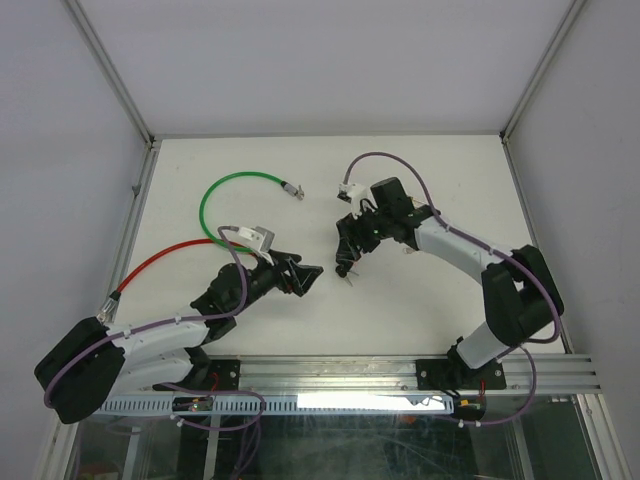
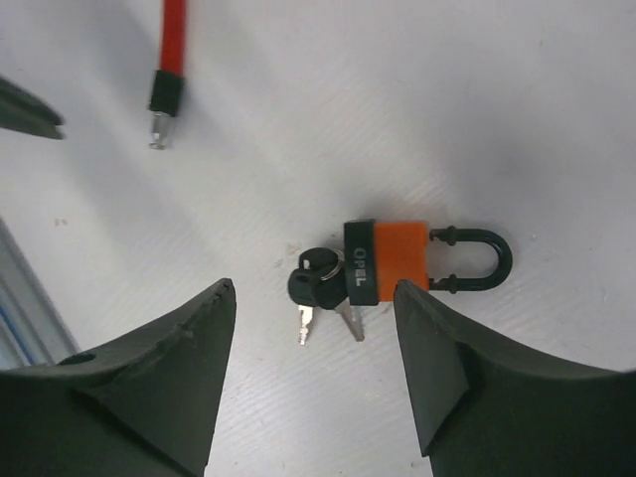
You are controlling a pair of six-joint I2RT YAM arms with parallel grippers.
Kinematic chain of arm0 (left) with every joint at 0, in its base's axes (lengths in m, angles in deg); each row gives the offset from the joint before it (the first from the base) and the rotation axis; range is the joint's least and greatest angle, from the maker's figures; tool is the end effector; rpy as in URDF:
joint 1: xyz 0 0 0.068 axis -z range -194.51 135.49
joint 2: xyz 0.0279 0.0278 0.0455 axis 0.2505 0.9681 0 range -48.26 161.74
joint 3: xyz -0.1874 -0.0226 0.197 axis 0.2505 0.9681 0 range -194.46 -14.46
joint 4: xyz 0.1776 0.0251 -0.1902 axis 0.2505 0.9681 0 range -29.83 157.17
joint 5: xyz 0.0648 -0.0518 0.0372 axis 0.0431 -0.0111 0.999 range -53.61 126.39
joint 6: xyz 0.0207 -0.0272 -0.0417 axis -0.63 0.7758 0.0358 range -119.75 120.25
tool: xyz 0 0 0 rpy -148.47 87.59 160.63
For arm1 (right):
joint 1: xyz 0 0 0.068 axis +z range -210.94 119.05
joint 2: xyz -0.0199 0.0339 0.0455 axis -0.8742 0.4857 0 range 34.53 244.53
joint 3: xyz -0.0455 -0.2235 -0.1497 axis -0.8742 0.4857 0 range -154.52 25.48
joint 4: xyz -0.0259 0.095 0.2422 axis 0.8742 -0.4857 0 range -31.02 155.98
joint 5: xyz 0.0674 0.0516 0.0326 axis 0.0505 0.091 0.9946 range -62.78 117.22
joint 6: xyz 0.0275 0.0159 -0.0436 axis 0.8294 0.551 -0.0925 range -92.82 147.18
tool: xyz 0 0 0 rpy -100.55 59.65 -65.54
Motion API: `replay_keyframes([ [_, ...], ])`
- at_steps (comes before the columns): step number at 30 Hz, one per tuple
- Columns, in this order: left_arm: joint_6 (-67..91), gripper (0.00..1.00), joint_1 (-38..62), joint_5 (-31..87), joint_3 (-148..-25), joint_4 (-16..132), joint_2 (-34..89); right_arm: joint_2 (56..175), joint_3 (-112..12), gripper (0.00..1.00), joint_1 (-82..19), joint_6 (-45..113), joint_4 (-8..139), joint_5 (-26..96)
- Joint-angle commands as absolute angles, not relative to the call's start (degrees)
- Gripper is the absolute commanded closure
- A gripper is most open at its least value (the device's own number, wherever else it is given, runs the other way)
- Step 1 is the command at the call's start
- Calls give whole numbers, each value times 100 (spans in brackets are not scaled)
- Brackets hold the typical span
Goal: Lock with the key
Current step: Move the lock to the center of the board.
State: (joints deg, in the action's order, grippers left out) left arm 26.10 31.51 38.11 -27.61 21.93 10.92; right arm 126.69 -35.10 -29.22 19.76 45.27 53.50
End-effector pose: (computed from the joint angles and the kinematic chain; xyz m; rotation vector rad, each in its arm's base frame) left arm 0.1443 -0.1480 0.1908 0.2906 1.7683 -0.8956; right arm 0.2765 0.1894 0.2163 -1.0226 2.2826 0.7480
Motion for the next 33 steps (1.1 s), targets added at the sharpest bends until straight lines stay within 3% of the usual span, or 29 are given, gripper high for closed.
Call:
replay_keyframes([
  [1, 3202, 15, 3107, 3576, -2769, 1557, 1307, 11961, -3136, 33, -3079, 1847, 5303, 6332],
  [10, 3728, 18, 3106, 3744, -3659, 2109, 2687, 10494, -2293, 36, -4828, 1247, 5881, 9158],
  [15, 3055, 27, 3157, 3966, -5062, 3997, 3614, 9780, -1901, 36, -5500, 1331, 6193, 9292],
  [22, 1757, 25, 3261, 4329, -6695, 5897, 4709, 9721, -1934, 36, -5825, 1567, 6244, 9395],
  [33, 1193, 24, 3409, 4008, -7846, 6511, 5584, 9771, -1944, 36, -5956, 1606, 6247, 9358],
])
